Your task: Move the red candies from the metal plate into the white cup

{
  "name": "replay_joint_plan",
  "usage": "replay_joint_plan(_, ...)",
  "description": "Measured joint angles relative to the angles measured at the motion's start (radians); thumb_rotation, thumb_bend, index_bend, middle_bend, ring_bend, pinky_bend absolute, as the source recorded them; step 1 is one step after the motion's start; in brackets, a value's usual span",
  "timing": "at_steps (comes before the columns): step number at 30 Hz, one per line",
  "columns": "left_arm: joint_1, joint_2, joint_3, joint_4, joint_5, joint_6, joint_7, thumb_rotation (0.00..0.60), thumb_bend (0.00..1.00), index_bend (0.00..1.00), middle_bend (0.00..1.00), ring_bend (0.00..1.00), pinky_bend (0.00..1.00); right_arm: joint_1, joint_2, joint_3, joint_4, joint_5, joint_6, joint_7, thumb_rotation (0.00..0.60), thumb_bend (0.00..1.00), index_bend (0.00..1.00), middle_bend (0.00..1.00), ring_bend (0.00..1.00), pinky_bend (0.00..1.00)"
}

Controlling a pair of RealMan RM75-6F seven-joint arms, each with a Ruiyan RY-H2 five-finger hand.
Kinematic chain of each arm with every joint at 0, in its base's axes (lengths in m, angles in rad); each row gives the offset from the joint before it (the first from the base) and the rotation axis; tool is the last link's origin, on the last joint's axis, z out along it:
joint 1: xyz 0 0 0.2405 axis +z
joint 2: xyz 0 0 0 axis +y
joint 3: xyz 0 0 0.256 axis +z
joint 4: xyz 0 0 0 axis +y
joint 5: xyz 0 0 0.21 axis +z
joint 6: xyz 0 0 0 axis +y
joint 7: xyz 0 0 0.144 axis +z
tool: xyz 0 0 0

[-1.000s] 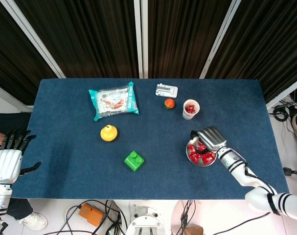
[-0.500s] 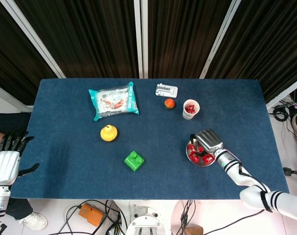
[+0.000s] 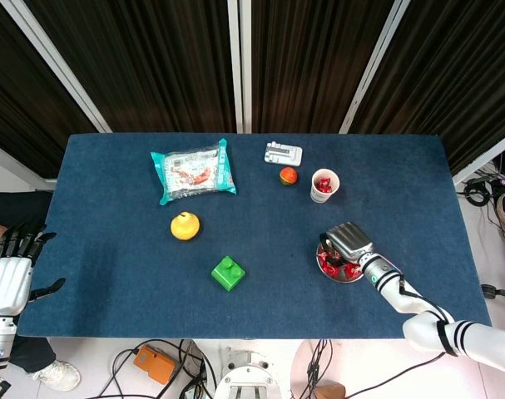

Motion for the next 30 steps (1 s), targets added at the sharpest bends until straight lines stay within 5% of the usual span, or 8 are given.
replay_joint_plan(10, -0.001, -0.004, 0.000, 0.009, 0.005, 0.001, -0.007, 0.600, 0.05, 0.20, 0.14, 0.03, 0.00, -0.021, 0.045, 0.017, -0.032, -0.009, 0.058, 0.025, 0.600, 0.59, 0.69, 0.99, 1.00, 1.00)
replay_joint_plan(16, -0.006, -0.001, -0.002, 0.001, 0.012, 0.001, -0.001, 0.600, 0.05, 0.20, 0.14, 0.03, 0.00, -0.022, 0.110, 0.099, -0.064, 0.006, 0.124, 0.062, 0.600, 0.58, 0.69, 0.99, 1.00, 1.00)
replay_joint_plan(22, -0.007, 0.004, -0.002, -0.013, 0.014, 0.003, 0.011, 0.600, 0.04, 0.20, 0.14, 0.03, 0.00, 0.050, 0.117, 0.178, -0.010, 0.124, 0.054, 0.036, 0.600, 0.58, 0.69, 0.99, 1.00, 1.00)
replay_joint_plan(30, -0.001, 0.008, 0.001, -0.022, 0.006, 0.001, 0.021, 0.600, 0.04, 0.20, 0.14, 0.03, 0.00, 0.176, 0.035, 0.215, 0.170, 0.336, -0.087, -0.075, 0.600, 0.58, 0.68, 0.99, 1.00, 1.00)
